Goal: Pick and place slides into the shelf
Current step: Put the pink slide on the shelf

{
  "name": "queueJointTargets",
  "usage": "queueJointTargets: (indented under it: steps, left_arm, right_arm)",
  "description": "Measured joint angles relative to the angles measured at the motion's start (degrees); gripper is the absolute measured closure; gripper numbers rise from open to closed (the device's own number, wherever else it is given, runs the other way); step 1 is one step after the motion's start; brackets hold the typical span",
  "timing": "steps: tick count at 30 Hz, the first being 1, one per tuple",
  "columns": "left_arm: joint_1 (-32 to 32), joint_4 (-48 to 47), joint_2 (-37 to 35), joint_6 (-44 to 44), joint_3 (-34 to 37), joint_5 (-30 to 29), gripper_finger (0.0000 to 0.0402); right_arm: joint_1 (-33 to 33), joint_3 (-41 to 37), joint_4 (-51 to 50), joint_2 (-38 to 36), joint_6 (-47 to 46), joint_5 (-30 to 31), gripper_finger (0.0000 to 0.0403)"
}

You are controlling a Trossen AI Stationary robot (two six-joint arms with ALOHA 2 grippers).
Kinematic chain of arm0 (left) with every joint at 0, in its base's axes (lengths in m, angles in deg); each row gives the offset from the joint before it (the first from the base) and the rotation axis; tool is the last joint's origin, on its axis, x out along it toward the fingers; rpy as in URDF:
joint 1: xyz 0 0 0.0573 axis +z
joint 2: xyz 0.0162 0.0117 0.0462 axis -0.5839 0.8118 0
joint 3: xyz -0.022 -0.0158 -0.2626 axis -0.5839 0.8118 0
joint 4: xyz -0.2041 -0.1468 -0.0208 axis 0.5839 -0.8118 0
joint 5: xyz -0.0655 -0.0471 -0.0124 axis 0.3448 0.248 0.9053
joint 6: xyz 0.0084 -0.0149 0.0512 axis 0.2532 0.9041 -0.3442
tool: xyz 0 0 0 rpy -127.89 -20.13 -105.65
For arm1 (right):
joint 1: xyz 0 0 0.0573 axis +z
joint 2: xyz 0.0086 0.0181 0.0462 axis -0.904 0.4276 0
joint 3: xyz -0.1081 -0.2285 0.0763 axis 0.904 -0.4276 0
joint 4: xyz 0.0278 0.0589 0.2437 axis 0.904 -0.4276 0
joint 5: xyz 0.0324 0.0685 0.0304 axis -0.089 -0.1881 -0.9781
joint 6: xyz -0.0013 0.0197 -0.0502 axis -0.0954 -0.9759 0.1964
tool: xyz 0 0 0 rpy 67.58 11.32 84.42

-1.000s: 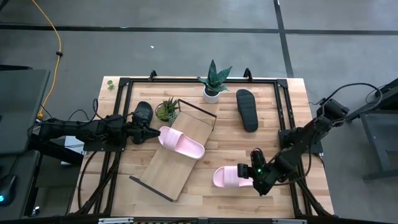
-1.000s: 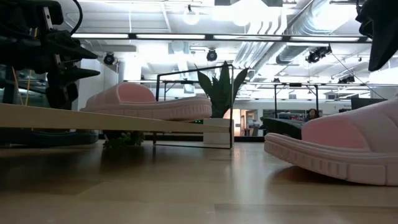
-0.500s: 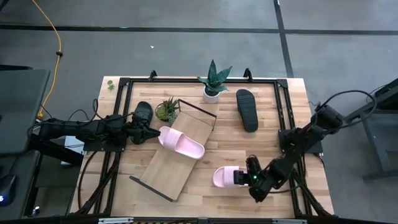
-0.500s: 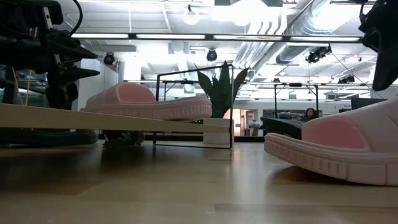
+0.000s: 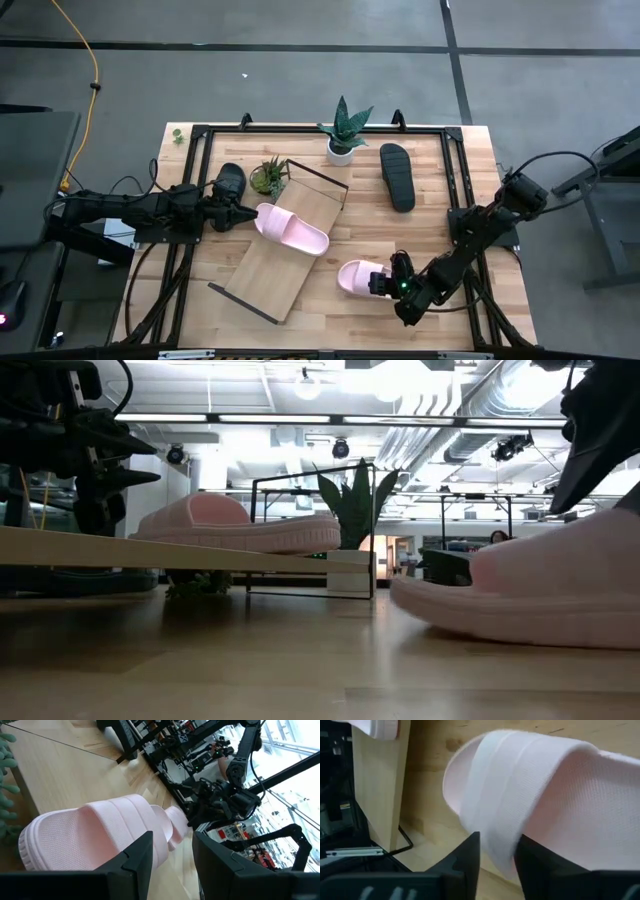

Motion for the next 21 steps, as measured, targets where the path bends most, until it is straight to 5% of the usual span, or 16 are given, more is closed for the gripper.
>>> queueJointTargets:
  steps: [8,21]
  left_arm:
    - [0.0,0.0,0.0,0.0,0.0,0.0,0.0275]
    - [0.0,0.0,0.0,0.0,0.0,0.3,0.0275]
  right_arm:
    - [-0.3,0.0,-0.7,0.0,0.6,0.6,0.0393]
    - [-1.4,0.0,-0.9,-0.1,0.8,3.4,0.0401]
